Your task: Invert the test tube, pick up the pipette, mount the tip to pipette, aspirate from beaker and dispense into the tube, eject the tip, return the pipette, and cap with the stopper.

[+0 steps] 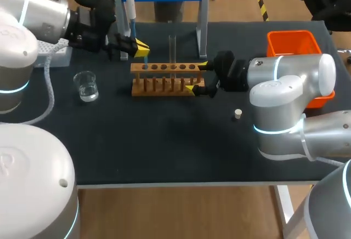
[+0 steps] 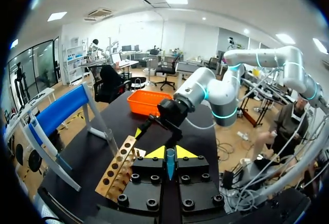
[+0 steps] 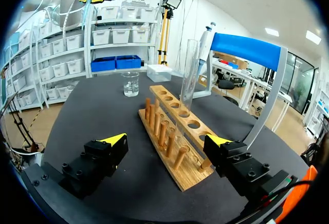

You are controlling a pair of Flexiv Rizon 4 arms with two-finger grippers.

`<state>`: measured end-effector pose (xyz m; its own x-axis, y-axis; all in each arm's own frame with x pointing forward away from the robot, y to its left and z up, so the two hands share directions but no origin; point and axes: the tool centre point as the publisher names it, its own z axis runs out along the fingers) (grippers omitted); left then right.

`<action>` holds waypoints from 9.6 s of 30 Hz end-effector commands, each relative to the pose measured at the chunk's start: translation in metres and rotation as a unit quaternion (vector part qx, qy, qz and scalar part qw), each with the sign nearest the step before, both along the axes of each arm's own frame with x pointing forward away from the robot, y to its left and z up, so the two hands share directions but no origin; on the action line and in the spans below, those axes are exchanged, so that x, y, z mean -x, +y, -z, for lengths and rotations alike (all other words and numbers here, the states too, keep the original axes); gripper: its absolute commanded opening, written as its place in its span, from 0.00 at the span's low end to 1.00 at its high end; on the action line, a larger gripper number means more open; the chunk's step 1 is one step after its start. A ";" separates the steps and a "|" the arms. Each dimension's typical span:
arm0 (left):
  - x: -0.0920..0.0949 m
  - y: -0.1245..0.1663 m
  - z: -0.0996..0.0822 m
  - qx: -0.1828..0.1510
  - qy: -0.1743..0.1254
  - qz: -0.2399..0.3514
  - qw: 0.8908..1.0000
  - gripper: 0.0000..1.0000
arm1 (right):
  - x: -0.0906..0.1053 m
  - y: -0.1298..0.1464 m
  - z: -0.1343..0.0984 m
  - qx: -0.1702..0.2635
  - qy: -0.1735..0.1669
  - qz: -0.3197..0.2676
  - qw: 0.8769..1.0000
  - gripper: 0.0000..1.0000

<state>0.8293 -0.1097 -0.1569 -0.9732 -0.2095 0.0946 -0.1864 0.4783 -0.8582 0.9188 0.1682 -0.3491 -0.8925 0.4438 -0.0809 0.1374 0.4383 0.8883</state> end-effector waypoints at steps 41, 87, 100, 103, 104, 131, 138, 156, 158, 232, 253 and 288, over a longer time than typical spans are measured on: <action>0.000 -0.007 0.000 -0.002 0.001 0.002 1.000 0.00 | 0.070 -0.057 -0.065 -0.118 -0.012 -0.122 0.985 1.00; 0.040 -0.060 -0.003 -0.011 -0.048 0.013 0.999 0.00 | 0.112 -0.007 -0.127 -0.216 -0.033 -0.197 0.956 1.00; 0.040 -0.060 -0.003 -0.011 -0.048 0.013 0.999 0.00 | 0.116 0.025 -0.145 -0.234 0.002 -0.259 0.937 1.00; 0.040 -0.060 -0.003 -0.011 -0.048 0.013 0.999 0.00 | 0.119 0.029 -0.148 -0.234 0.002 -0.267 0.935 1.00; 0.040 -0.060 -0.003 -0.011 -0.048 0.013 0.999 0.00 | 0.120 0.031 -0.149 -0.233 0.001 -0.269 0.934 1.00; 0.040 -0.060 -0.003 -0.011 -0.048 0.013 0.999 0.00 | 0.123 0.078 -0.154 -0.232 0.012 -0.295 0.927 0.85; 0.040 -0.060 -0.003 -0.011 -0.048 0.013 0.999 0.00 | 0.122 0.083 -0.155 -0.234 0.012 -0.297 0.926 0.73; 0.040 -0.060 -0.003 -0.011 -0.048 0.013 0.999 0.00 | 0.124 0.090 -0.157 -0.241 0.016 -0.301 0.923 0.44; 0.040 -0.060 -0.003 -0.011 -0.048 0.013 0.999 0.00 | 0.124 0.090 -0.157 -0.242 0.017 -0.301 0.922 0.44; 0.040 -0.060 -0.003 -0.011 -0.048 0.013 0.999 1.00 | 0.139 -0.138 -0.115 -0.235 0.012 -0.274 0.933 0.00; 0.040 -0.060 -0.003 -0.011 -0.048 0.013 0.999 1.00 | 0.142 -0.149 -0.107 -0.228 0.007 -0.260 0.938 0.00; 0.009 -0.008 0.006 0.007 -0.069 -0.064 0.996 1.00 | 0.142 -0.152 -0.106 -0.229 0.002 -0.259 0.938 0.00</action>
